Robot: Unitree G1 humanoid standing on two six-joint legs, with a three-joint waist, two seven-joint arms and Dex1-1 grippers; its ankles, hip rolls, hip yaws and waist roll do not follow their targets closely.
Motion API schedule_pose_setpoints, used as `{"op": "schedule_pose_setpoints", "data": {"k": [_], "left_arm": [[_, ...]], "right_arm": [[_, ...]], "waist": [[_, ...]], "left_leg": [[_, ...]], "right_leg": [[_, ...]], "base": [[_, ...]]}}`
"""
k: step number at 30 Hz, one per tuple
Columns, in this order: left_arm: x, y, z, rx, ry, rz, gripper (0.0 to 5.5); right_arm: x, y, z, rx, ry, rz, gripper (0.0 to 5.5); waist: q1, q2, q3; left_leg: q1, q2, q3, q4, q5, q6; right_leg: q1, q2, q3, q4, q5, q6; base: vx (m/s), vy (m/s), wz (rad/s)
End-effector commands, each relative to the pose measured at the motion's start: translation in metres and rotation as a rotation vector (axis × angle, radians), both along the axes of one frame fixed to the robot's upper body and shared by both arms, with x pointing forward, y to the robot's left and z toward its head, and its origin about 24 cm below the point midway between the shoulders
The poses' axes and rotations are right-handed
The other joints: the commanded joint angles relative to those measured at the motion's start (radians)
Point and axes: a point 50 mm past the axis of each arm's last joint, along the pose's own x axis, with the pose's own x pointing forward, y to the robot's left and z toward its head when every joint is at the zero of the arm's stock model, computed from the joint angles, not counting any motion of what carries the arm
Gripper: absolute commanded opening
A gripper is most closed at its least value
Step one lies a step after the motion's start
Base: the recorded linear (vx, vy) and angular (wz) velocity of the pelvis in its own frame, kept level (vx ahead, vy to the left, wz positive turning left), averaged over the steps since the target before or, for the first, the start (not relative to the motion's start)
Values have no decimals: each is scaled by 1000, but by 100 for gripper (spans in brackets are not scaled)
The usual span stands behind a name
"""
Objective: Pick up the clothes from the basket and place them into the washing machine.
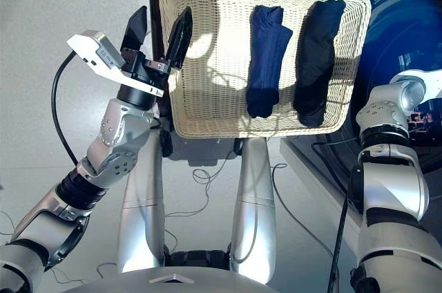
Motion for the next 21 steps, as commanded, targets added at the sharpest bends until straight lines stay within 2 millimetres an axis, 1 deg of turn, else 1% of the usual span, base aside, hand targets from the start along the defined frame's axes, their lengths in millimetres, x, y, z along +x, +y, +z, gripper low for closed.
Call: {"op": "schedule_pose_setpoints", "data": {"k": [1, 5, 7, 10, 11, 12, 13, 14, 15, 16, 17, 18, 19, 20, 21], "left_arm": [[-25, -3, 20, -101, -127, -90, 550], [-22, -2, 18, -117, -110, -76, 550], [-19, -1, 13, -125, -82, -63, 550], [-12, 2, 5, -102, -52, -1, 550], [-7, 3, -3, -89, -12, 32, 550], [-7, 3, -4, -88, -11, 33, 550], [-3, 4, -13, -94, 40, 49, 550], [1, 4, -21, -97, 86, 64, 550], [6, 4, -34, -90, 148, 92, 550], [9, 4, -45, -58, 193, 120, 550], [15, 5, -64, 10, 255, 171, 550], [14, 5, -64, 10, 255, 171, 550], [16, 5, -75, 62, 282, 201, 550], [20, 5, -87, 142, 305, 230, 550], [20, 4, -87, 142, 305, 230, 550]], "right_arm": [[-5, 5, 14, -157, -60, 9, 550], [2, 29, -1, -174, -64, 88, 550], [4, 47, -9, -212, -67, 147, 550], [7, 78, -16, -279, -79, 256, 550], [7, 103, -19, -301, -122, 347, 550], [6, 104, -20, -301, -120, 346, 550], [4, 121, -24, -323, -134, 412, 550], [2, 133, -25, -330, -159, 450, 550], [-2, 149, -25, -349, -188, 508, 550], [-7, 159, -24, -383, -205, 548, 550], [-14, 172, -19, -448, -245, 607, 550], [-15, 173, -19, -448, -243, 607, 550], [-21, 184, -13, -501, -274, 655, 550], [-29, 196, -1, -601, -319, 697, 550], [-29, 196, -1, -601, -319, 696, 550]], "waist": [[-28, 17, -16], [-30, 13, -16], [-32, 10, -16], [-37, 2, -16], [-41, -2, -16], [-41, -4, -16], [-45, -8, -16], [-48, -11, -16], [-52, -15, -16], [-56, -19, -16], [-63, -25, -16], [-63, -25, -16], [-67, -31, -16], [-73, -38, -16], [-73, -38, -16]], "left_leg": [[96, 45, 42, -117, 17, -58], [120, 45, 47, -127, 18, -53], [127, 44, 49, -126, 19, -50], [138, 45, 52, -126, 19, -46], [141, 47, 54, -125, 20, -44], [144, 46, 55, -126, 20, -44], [147, 48, 55, -128, 22, -42], [148, 48, 56, -129, 23, -42], [152, 48, 58, -136, 27, -40], [156, 49, 59, -141, 29, -40], [162, 51, 61, -152, 34, -41], [163, 51, 62, -153, 35, -41], [167, 53, 64, -156, 38, -42], [173, 57, 65, -159, 41, -43], [173, 57, 66, -159, 41, -43]], "right_leg": [[45, 31, 26, -50, -41, 4], [68, 34, 33, -68, -37, 4], [74, 37, 36, -67, -36, 3], [82, 40, 39, -71, -34, 2], [85, 41, 39, -72, -33, 1], [87, 40, 40, -72, -33, 1], [88, 42, 41, -73, -33, 1], [89, 43, 42, -73, -31, 0], [93, 44, 43, -80, -29, -1], [97, 44, 43, -83, -27, -1], [99, 45, 43, -89, -24, -1], [100, 45, 43, -89, -24, -1], [99, 46, 43, -89, -24, -1], [102, 48, 42, -89, -24, -1], [103, 48, 42, -89, -24, -1]], "base": [[0, 0, 0], [0, 0, 0], [0, 0, 0], [0, 0, 0], [0, 0, 0], [0, 0, 0], [0, 0, 0], [0, 0, 0], [0, 0, 0], [0, 0, 0], [0, 0, 0], [0, 0, 0], [0, 0, 0], [0, 0, 0], [0, 0, 0]]}}
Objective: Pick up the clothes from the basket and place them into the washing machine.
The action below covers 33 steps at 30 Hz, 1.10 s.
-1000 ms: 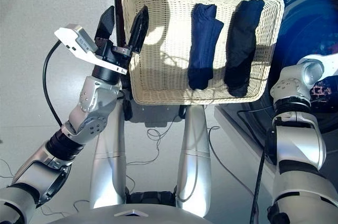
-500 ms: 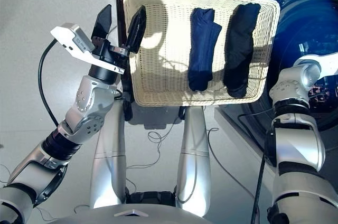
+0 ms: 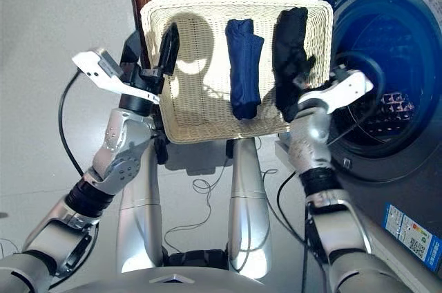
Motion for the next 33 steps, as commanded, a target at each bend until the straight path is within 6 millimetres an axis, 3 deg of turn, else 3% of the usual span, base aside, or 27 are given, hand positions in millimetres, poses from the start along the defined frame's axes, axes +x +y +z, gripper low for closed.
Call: {"op": "schedule_pose_setpoints", "data": {"k": [1, 3, 5, 8, 9, 11, 13, 15, 16, 18, 23, 28, 29, 33], "left_arm": [[-3, -15, 7, 172, -103, -46, 550], [1, -21, 0, 327, -135, -58, 550], [5, -25, -8, 358, -113, -60, 550], [9, -42, -16, 365, -77, -82, 550], [9, -42, -16, 364, -77, -81, 550], [13, -55, -15, 395, -90, -110, 550], [17, -58, -10, 406, -105, -97, 550], [23, -65, -4, 408, -122, -78, 550], [23, -65, -4, 408, -122, -77, 550], [27, -69, -2, 397, -110, -53, 550], [33, -79, -16, 352, 9, -18, 550], [36, -84, -23, 357, 69, 2, 550], [35, -86, -29, 349, 100, -1, 550], [40, -86, -31, 314, 156, 33, 550]], "right_arm": [[-14, 5, 50, -215, -252, 19, 550], [-23, 17, 73, -392, -378, 26, 550], [-30, 29, 89, -473, -467, 31, 550], [-43, 63, 116, -646, -653, 90, 550], [-43, 63, 116, -646, -654, 90, 550], [-44, 91, 132, -765, -751, 145, 550], [-43, 102, 137, -796, -784, 176, 550], [-50, 130, 147, -792, -850, 269, 550], [-50, 130, 147, -792, -851, 270, 550], [-56, 149, 151, -767, -879, 348, 550], [-76, 191, 157, -692, -935, 512, 550], [-89, 209, 160, -645, -966, 581, 550], [-97, 218, 159, -614, -970, 629, 550], [-114, 234, 163, -577, -1012, 682, 550]], "waist": [[7, -23, -15], [0, -35, -15], [-3, -40, -15], [-5, -49, -15], [-6, -49, -15], [-8, -63, -15], [-7, -70, -15], [-6, -88, -15], [-7, -88, -15], [-8, -100, -15], [-11, -105, -15], [-15, -103, -15], [-16, -102, -15], [-20, -106, -15]], "left_leg": [[56, 22, 24, -102, 50, -39], [58, 27, 24, -97, 49, -41], [64, 30, 26, -96, 47, -42], [67, 39, 25, -90, 47, -45], [67, 39, 25, -90, 47, -45], [66, 49, 19, -82, 46, -53], [61, 54, 16, -76, 45, -56], [56, 66, 9, -73, 48, -63], [55, 66, 9, -73, 49, -63], [44, 74, 8, -72, 53, -66], [11, 80, -7, -52, 54, -75], [-20, 83, -10, -38, 55, -82], [-11, 86, -13, -13, 17, -88], [-45, 93, -11, 6, 14, -92]], "right_leg": [[19, 16, 9, -36, -30, 0], [17, 21, 8, -30, -33, 2], [20, 23, 7, -27, -34, 4], [15, 28, 5, -13, -40, 4], [15, 27, 5, -12, -40, 5], [8, 36, -2, 0, -44, 4], [3, 41, -5, 6, -47, 4], [-7, 53, -15, 12, -49, 4], [-8, 53, -14, 12, -49, 4], [-20, 60, -19, 17, -49, 3], [-63, 70, -29, 55, -65, -5], [-98, 70, -32, 78, -68, -8], [-91, 70, -38, 107, -103, -7], [-129, 77, -36, 117, -99, -8]], "base": [[0, 0, 0], [0, 0, 0], [0, 0, 0], [0, 0, 0], [0, 0, 0], [0, 0, 0], [-7, -36, -53], [-17, -91, -124], [-13, -58, -146], [-12, -66, -116], [-14, -75, -67], [6, -40, 22], [73, -35, -8], [18, -10, 1]]}}
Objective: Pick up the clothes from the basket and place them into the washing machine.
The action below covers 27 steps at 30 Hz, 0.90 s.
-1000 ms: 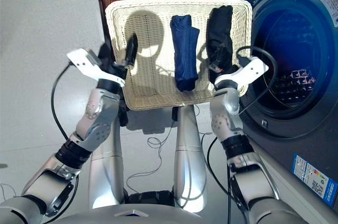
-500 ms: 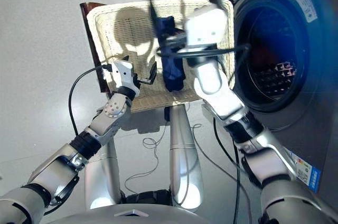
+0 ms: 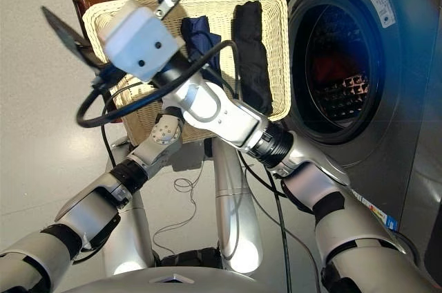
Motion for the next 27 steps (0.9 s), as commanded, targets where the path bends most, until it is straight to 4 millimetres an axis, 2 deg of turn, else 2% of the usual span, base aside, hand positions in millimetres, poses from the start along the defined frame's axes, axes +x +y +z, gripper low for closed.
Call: {"op": "schedule_pose_setpoints", "data": {"k": [1, 7, 13, 21, 27], "left_arm": [[-9, -46, 2, -92, 28, -72, 550], [1, -48, 9, -210, 100, -15, 550], [8, -45, 13, -213, 116, 12, 550], [14, -45, 20, -196, 110, 10, 550], [15, -52, 29, -214, 96, -24, 550]], "right_arm": [[-45, 20, 27, 123, -71, 215, 550], [-68, 39, 33, 149, -69, 317, 550], [-80, 45, 35, 172, -59, 373, 550], [-87, 46, 34, 156, -60, 418, 550], [-88, 47, 33, 150, -62, 423, 550]], "waist": [[5, -11, -10], [-7, -13, -10], [-13, -15, -10], [-23, -10, -10], [-25, -6, -10]], "left_leg": [[-30, 11, -7, 14, 11, -15], [-90, 22, -7, 48, 6, -19], [-138, 25, -9, 85, -2, -15], [-159, 24, -7, 104, -11, -15], [-169, 23, -5, 112, -11, -21]], "right_leg": [[-63, -1, -12, 76, -98, 57], [-129, 17, -6, 97, -88, 57], [-173, 25, -2, 113, -86, 62], [-196, 32, 7, 121, -81, 68], [-201, 33, 7, 120, -78, 69]], "base": [[0, 0, 0], [0, 0, 0], [0, 0, 0], [0, 0, 0], [0, 0, 0]]}}
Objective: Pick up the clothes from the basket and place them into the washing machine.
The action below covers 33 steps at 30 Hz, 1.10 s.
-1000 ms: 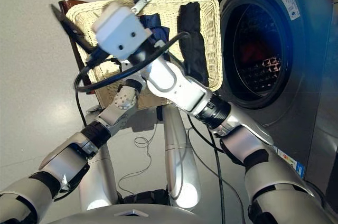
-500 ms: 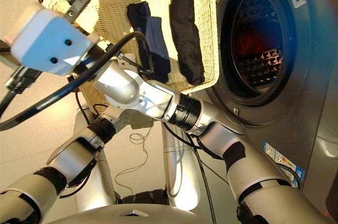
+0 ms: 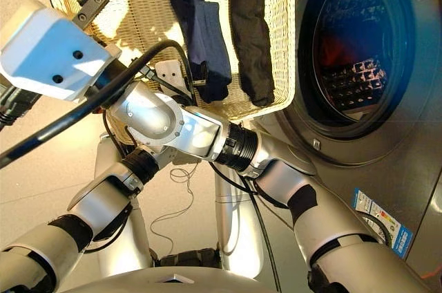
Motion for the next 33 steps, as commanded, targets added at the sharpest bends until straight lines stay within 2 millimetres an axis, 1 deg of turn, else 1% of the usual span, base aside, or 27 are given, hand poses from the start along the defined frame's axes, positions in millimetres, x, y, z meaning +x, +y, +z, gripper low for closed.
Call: {"op": "schedule_pose_setpoints", "data": {"k": [1, 2, 3, 4, 5, 12, 22, 28, 29, 30, 31, 33], "left_arm": [[5, -33, -1, -10, 109, -95, 550], [5, -33, -1, -10, 109, -95, 550], [5, -35, 2, -19, 102, -111, 475], [5, -37, 4, -19, 97, -119, 140], [5, -38, 5, -18, 91, -125, 0], [3, -42, 10, -24, 66, -152, 0], [-5, -51, 17, -44, 18, -209, 0], [-9, -54, 18, -77, 14, -237, 0], [-10, -56, 19, -83, 11, -251, 207], [-11, -58, 22, -90, 1, -268, 459], [-11, -58, 22, -90, 1, -268, 550], [-14, -61, 25, -107, -11, -290, 550]], "right_arm": [[-57, 15, 24, 110, -83, 262, 550], [-57, 15, 24, 110, -83, 262, 550], [-57, 16, 24, 109, -85, 261, 550], [-57, 16, 24, 106, -88, 260, 550], [-57, 16, 24, 105, -91, 257, 550], [-55, 14, 21, 99, -104, 239, 550], [-50, 11, 19, 87, -119, 204, 550], [-48, 10, 17, 80, -124, 191, 550], [-47, 10, 17, 78, -123, 189, 550], [-48, 10, 17, 76, -125, 189, 550], [-48, 9, 17, 76, -125, 189, 550], [-48, 9, 16, 75, -129, 186, 550]], "waist": [[-52, 4, -7], [-52, 4, -7], [-54, 2, -7], [-54, 1, -7], [-55, 1, -7], [-54, 3, -7], [-49, 6, -7], [-47, 10, -7], [-46, 10, -7], [-45, 11, -7], [-45, 11, -7], [-44, 12, -7]], "left_leg": [[-31, -7, -7, 40, 5, -3], [-31, -7, -7, 39, 5, -3], [-33, -7, -8, 40, 6, -4], [-33, -7, -7, 38, 7, -4], [-32, -7, -8, 36, 7, -4], [-34, -7, -7, 29, 11, -9], [-31, -12, -2, 12, 18, -10], [-32, -14, -5, 5, 21, -10], [-33, -15, -5, 6, 21, -10], [-34, -15, -4, 6, 21, -10], [-34, -15, -4, 6, 21, -10], [-34, -17, -2, 5, 21, -9]], "right_leg": [[-59, 0, -5, 90, -93, 82], [-59, 0, -4, 90, -92, 82], [-60, 0, -3, 86, -89, 82], [-59, 0, -3, 83, -88, 82], [-59, 0, -2, 82, -87, 82], [-57, -1, 2, 71, -81, 83], [-51, -7, 7, 52, -68, 86], [-50, -9, 10, 48, -67, 85], [-49, -9, 11, 46, -66, 85], [-48, -8, 13, 45, -66, 86], [-48, -8, 13, 45, -66, 86], [-48, -8, 16, 40, -64, 86]], "base": [[0, 0, 0], [0, 0, 0], [0, 0, 0], [0, 0, 0], [0, 0, 0], [0, 0, 0], [0, 0, 0], [0, 0, 0], [0, 0, 0], [0, 0, 0], [0, 0, 0], [0, 0, 0]]}}
